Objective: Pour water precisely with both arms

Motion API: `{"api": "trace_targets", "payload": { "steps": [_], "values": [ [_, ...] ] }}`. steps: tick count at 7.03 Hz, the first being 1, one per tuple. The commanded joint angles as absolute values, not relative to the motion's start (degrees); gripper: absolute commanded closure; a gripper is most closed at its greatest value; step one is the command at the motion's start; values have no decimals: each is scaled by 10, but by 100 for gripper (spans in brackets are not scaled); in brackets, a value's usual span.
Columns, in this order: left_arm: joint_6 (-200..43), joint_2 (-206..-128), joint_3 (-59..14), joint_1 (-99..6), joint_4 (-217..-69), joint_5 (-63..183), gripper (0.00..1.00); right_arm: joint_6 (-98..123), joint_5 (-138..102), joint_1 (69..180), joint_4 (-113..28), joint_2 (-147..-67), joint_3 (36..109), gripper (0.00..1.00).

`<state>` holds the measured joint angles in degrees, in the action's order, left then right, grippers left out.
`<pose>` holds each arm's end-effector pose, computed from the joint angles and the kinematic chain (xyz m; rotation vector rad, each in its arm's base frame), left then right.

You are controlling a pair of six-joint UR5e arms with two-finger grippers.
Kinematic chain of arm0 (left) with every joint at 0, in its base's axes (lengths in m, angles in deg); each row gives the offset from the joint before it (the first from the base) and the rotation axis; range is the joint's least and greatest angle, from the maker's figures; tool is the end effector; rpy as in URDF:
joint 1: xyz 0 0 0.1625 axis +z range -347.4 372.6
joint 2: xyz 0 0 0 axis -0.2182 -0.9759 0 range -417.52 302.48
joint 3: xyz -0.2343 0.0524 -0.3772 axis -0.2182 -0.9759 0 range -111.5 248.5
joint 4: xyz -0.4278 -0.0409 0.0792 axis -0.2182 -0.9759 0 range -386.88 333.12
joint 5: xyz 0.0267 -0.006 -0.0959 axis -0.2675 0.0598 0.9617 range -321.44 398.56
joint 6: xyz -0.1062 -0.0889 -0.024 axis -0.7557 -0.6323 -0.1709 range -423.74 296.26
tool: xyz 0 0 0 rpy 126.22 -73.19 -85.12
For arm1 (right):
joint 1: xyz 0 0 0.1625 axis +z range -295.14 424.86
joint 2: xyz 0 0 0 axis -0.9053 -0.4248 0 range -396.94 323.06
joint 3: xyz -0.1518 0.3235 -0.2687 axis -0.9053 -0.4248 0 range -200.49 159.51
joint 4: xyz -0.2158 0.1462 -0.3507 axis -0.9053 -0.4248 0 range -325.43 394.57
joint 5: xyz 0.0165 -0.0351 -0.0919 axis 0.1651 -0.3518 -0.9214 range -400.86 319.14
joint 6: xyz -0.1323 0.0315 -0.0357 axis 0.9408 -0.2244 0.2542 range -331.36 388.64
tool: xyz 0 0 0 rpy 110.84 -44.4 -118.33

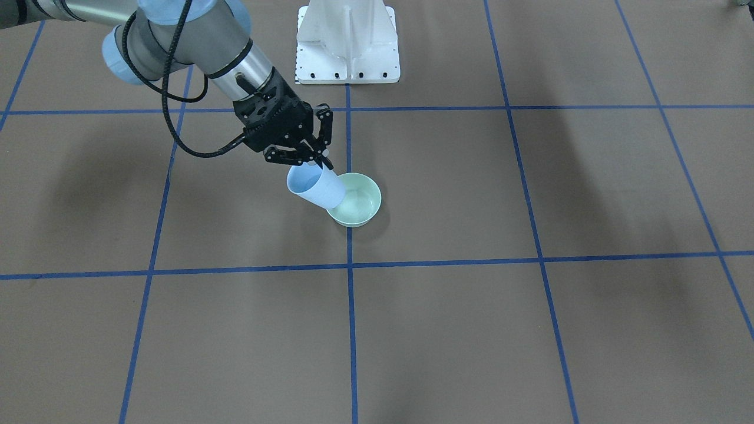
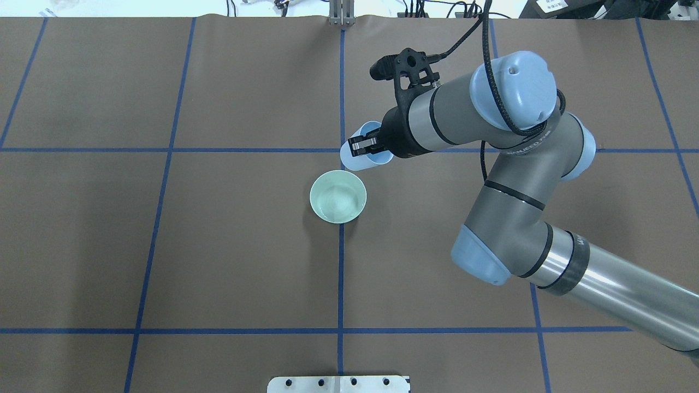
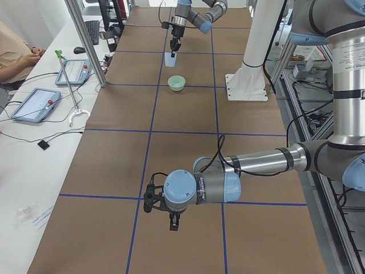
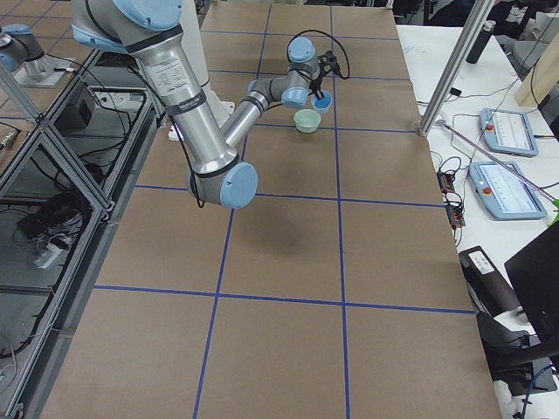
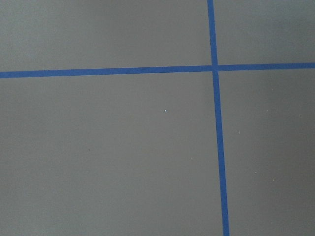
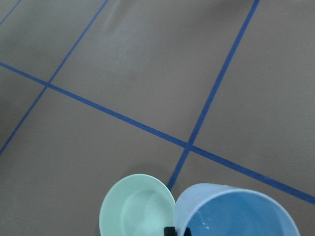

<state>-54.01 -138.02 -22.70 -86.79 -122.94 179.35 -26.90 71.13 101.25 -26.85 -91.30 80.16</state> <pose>-0.0949 -0.4243 0.7563 0.1110 0.8800 -0.0119 -0.5156 -0.4802 0.1628 0.4805 -1.2399 -0.2220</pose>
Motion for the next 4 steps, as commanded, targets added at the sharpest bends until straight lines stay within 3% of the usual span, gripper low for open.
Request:
{"api": "trace_targets", "payload": {
  "steps": [1,4],
  "values": [
    [-541,-1365,-229,-868,-1243,1794,0,-303,708,984,-265,-867,766,100],
    [-539,-1356,-230,-880,-1244,1794,0,-336,708,970,-227,-843,727,100]
  ]
}}
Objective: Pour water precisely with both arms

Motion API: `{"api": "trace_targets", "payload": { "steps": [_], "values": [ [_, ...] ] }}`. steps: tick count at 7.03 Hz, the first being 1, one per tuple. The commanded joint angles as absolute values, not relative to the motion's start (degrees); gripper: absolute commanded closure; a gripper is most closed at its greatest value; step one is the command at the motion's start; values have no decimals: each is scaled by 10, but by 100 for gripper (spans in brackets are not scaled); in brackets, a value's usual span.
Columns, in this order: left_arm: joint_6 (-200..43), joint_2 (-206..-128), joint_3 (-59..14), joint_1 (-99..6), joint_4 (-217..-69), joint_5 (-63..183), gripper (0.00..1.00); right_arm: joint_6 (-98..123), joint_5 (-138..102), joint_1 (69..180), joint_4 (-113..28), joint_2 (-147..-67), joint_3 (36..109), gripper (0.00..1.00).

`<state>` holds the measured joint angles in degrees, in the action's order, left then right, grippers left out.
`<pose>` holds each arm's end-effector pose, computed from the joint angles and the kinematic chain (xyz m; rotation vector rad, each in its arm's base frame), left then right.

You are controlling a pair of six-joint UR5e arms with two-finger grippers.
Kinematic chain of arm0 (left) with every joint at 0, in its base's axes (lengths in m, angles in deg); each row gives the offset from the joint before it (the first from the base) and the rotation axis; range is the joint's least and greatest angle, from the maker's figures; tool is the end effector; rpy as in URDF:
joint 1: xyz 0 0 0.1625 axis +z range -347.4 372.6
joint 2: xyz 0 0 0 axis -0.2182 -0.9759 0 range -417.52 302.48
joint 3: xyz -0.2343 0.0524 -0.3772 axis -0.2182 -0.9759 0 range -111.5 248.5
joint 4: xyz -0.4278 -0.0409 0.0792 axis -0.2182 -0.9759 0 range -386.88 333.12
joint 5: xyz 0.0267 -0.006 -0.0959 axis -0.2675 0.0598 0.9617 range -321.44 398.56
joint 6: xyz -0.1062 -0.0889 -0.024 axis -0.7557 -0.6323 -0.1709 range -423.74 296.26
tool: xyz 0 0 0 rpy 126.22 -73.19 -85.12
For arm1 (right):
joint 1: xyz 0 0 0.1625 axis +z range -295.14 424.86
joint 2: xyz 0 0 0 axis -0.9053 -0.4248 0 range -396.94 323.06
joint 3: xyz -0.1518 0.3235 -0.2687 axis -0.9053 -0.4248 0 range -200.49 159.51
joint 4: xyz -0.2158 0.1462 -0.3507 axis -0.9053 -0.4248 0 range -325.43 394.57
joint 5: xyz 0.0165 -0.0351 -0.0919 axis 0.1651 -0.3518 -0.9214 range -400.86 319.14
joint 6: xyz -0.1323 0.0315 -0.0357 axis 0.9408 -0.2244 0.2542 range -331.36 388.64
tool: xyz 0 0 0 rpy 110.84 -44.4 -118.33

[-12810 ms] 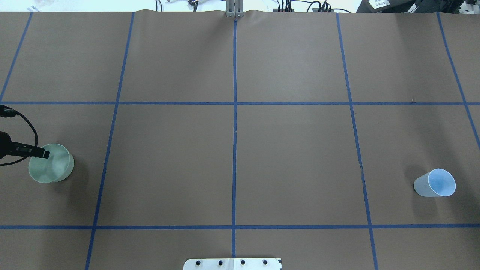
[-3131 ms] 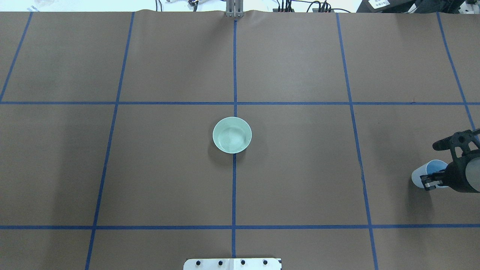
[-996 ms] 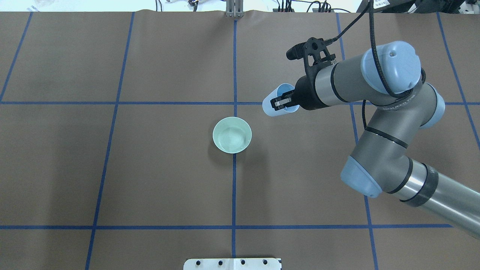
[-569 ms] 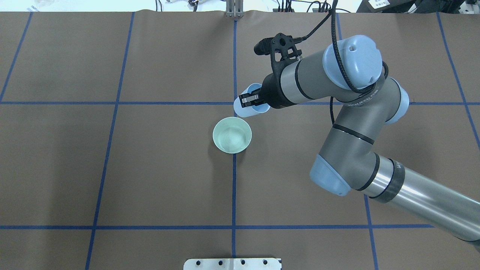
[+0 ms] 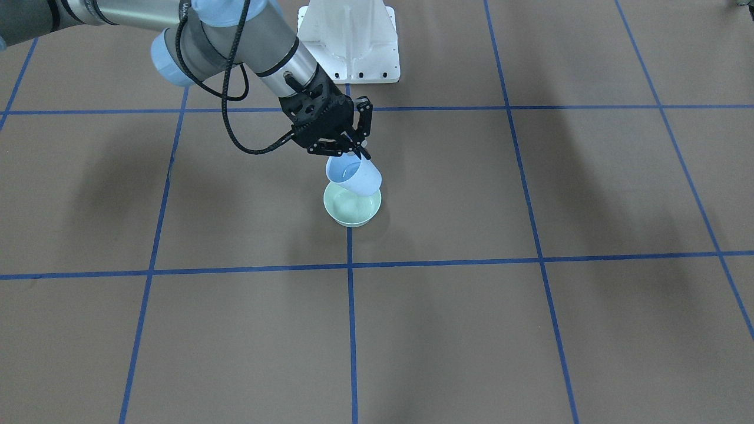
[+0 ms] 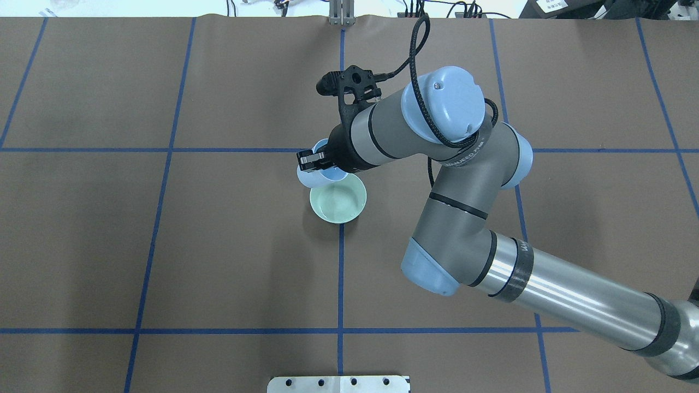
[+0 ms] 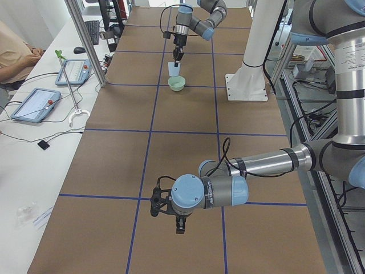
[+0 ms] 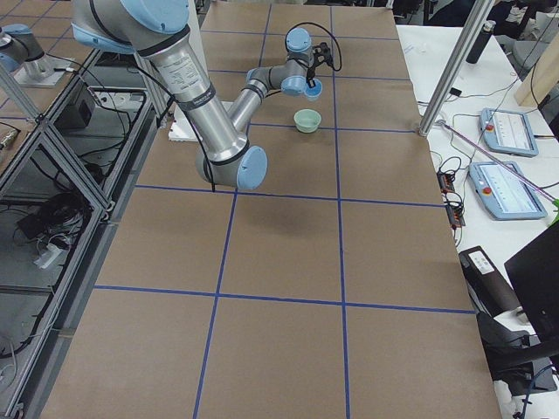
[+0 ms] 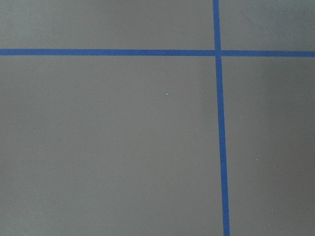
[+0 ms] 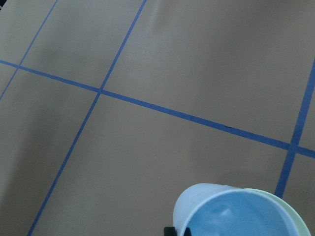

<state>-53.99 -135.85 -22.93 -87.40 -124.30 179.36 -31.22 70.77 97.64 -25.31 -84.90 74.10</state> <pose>-0.0959 -0.4037 0.7681 0.1066 0.8812 -0.0260 -0.5741 -0.4665 0.1249 0.4177 -1.2936 -0.2139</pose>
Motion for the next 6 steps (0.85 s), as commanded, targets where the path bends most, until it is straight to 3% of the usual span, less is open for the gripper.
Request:
{"api": "trace_targets", "payload": {
  "steps": [1,3,6],
  "values": [
    [-538,-1349,-230,-891,-1244,1793,0,-401,710,970,-165,-845,710,100],
    [-538,-1346,-230,-893,-1244,1793,0,-464,715,969,-36,-855,659,100],
    [-538,-1345,-235,-901,-1244,1793,0,-549,716,969,78,-881,656,100]
  ]
}}
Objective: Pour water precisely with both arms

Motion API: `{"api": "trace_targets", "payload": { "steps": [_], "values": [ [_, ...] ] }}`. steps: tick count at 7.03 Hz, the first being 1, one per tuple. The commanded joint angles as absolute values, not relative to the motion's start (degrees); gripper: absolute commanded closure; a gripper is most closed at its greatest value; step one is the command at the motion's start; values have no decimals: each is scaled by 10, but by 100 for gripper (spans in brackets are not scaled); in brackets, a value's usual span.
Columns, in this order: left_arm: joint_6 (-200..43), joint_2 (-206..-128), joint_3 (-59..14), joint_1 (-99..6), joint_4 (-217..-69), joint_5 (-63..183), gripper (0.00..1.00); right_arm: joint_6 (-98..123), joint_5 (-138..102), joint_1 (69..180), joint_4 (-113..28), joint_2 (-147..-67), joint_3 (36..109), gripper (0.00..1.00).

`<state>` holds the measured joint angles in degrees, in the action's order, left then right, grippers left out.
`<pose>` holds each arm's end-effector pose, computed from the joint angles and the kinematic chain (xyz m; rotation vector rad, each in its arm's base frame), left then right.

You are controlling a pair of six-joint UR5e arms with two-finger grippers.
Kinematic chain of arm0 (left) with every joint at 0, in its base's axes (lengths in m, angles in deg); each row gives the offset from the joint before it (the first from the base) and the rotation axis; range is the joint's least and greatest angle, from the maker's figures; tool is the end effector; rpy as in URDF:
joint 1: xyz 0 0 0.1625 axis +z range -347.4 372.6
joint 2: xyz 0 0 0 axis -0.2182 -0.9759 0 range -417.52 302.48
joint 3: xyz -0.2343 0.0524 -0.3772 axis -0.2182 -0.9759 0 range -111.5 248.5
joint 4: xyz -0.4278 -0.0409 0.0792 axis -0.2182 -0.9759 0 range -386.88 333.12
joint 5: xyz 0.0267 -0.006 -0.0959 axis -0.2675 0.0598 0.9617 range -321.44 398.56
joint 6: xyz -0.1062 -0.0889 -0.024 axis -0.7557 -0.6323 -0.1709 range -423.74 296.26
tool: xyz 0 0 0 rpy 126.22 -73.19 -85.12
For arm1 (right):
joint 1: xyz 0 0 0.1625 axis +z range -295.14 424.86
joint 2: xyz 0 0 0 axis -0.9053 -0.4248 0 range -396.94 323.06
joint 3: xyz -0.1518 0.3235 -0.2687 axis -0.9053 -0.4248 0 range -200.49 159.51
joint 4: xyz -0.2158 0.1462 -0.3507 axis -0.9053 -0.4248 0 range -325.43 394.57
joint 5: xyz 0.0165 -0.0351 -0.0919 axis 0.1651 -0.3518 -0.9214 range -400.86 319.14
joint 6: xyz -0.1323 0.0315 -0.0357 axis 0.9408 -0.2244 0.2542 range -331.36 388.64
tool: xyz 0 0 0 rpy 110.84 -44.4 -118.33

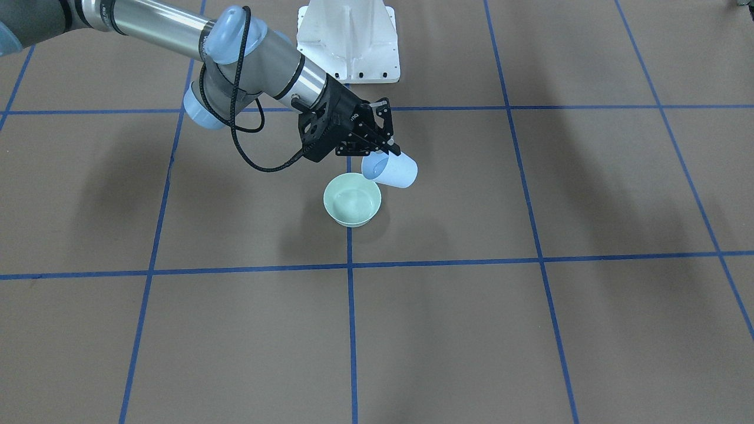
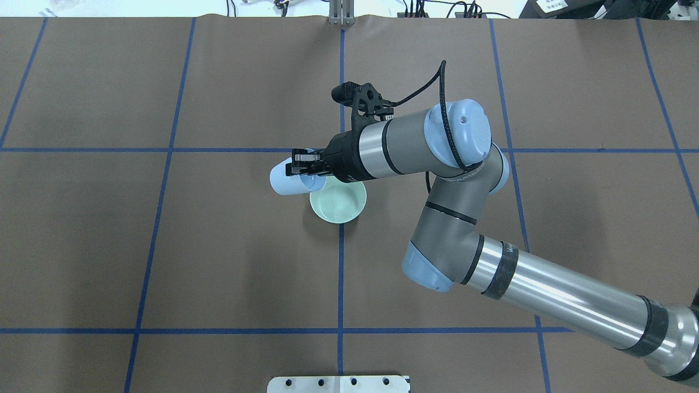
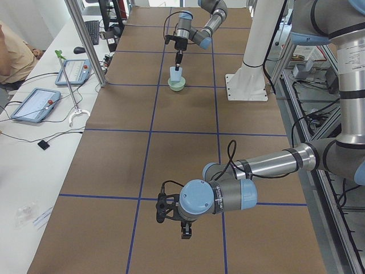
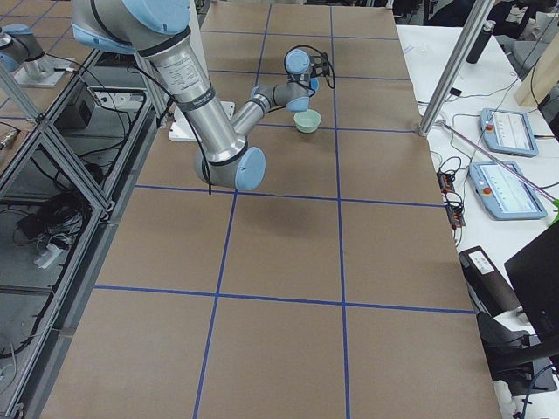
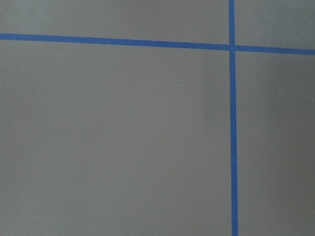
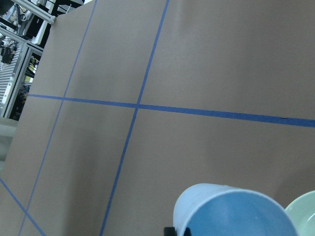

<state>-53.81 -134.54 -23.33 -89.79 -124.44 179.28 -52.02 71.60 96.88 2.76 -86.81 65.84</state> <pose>-0.1101 -0.3872 0.7738 0.1137 0.8796 -0.0679 -0.5889 -0.4621 0.1471 0.2944 -1.6194 -0.0216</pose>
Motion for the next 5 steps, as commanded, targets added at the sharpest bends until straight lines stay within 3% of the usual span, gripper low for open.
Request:
{"api": "trace_targets", "payload": {
  "steps": [1,5],
  "values": [
    [-538,-1336,-240,-902,-1245,1793,0,-576,716,969,115,-891,655,100],
    [-538,-1320,-253,-905,-1257,1792,0,-612,715,968,170,-899,650,100]
  ]
}}
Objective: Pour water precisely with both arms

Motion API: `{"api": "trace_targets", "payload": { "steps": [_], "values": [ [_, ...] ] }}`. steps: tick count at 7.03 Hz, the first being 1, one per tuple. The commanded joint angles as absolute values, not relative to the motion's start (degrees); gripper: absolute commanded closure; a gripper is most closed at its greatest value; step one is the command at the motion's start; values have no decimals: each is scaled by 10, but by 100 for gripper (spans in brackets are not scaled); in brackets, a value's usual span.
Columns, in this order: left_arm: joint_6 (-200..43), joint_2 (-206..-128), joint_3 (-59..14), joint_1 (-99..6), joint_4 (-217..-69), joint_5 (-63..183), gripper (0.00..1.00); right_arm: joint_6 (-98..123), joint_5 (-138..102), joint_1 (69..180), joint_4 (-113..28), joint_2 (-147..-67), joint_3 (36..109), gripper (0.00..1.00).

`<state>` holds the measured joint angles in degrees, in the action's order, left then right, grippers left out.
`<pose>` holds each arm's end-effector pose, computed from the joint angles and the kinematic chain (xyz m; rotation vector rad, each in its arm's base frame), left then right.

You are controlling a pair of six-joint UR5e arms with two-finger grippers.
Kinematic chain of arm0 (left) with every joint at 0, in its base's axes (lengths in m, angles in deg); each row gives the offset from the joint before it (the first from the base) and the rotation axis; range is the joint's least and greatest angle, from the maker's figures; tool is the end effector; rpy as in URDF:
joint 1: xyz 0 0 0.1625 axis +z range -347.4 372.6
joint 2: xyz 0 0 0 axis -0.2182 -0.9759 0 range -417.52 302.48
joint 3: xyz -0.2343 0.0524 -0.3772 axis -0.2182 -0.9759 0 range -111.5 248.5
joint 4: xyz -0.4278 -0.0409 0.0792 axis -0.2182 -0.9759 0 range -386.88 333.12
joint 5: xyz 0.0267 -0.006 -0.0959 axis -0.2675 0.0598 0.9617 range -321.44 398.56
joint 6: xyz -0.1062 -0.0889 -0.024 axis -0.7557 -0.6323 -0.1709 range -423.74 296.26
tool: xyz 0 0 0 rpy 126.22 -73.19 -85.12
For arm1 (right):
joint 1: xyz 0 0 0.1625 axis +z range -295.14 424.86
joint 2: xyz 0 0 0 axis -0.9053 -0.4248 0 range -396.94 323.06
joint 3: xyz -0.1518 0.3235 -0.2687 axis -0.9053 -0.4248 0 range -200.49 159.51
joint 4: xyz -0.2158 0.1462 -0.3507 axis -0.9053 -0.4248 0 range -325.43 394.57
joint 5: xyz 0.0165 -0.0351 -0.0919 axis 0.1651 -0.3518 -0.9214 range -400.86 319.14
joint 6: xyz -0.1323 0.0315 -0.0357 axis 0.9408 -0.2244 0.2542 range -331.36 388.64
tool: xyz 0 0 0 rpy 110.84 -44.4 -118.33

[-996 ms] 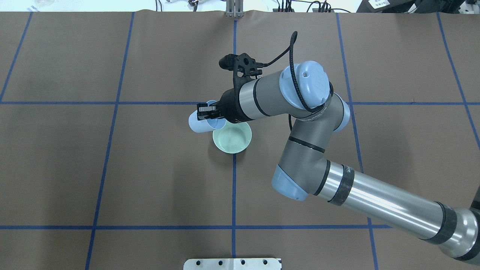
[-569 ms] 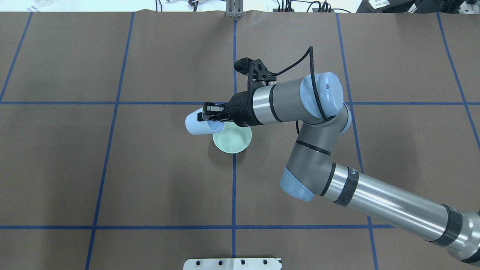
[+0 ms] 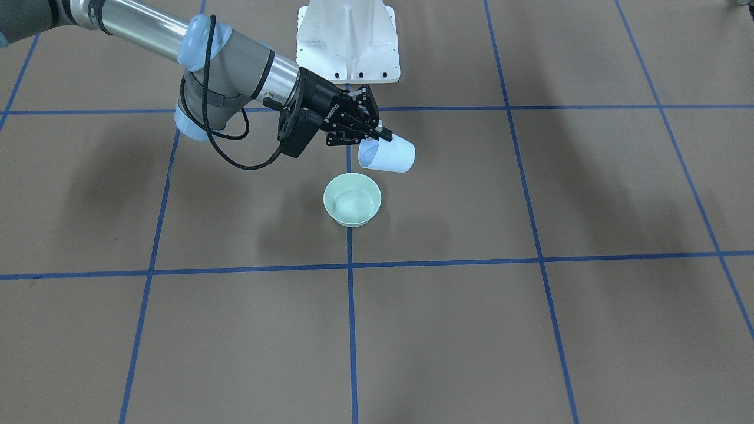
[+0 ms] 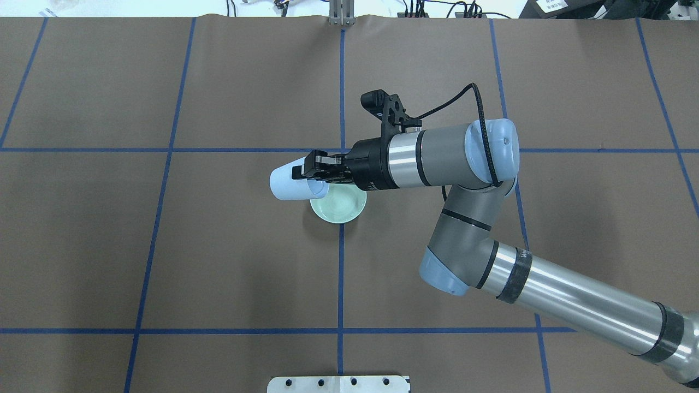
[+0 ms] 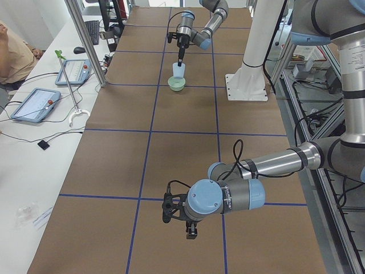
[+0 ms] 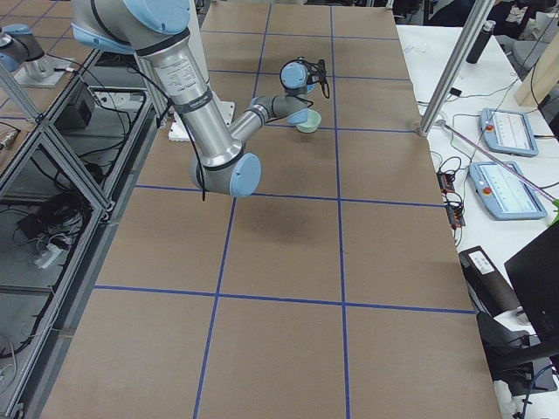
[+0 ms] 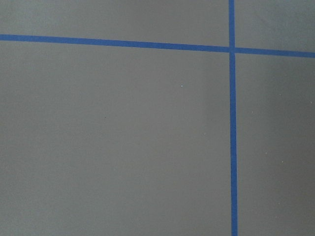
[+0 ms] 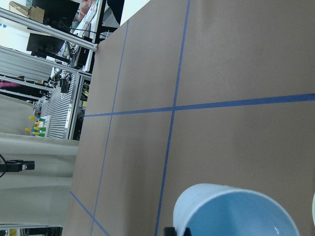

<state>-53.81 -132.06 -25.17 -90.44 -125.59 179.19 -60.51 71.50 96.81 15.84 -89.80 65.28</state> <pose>-0.1104 -0.3675 0.7730 0.1265 0.8759 -0.0745 -0.5695 -0.4492 0.1643 0.2395 -1.7835 0.0327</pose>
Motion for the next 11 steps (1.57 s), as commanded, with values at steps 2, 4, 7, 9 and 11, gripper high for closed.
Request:
{"api": "trace_targets", "payload": {
  "steps": [2,4,7,9,11],
  "values": [
    [-538,-1320,-255,-913,-1256,1792,0,-650,714,968,232,-897,622,100],
    [-538,-1320,-256,-914,-1256,1791,0,-685,707,968,235,-892,621,100],
    [-538,-1321,-259,-915,-1256,1790,0,-721,690,973,236,-885,620,100],
    [-538,-1321,-259,-917,-1256,1789,0,-723,691,988,236,-884,608,100],
    [-538,-1322,-259,-918,-1256,1789,0,-725,691,990,237,-883,604,100]
  ]
}}
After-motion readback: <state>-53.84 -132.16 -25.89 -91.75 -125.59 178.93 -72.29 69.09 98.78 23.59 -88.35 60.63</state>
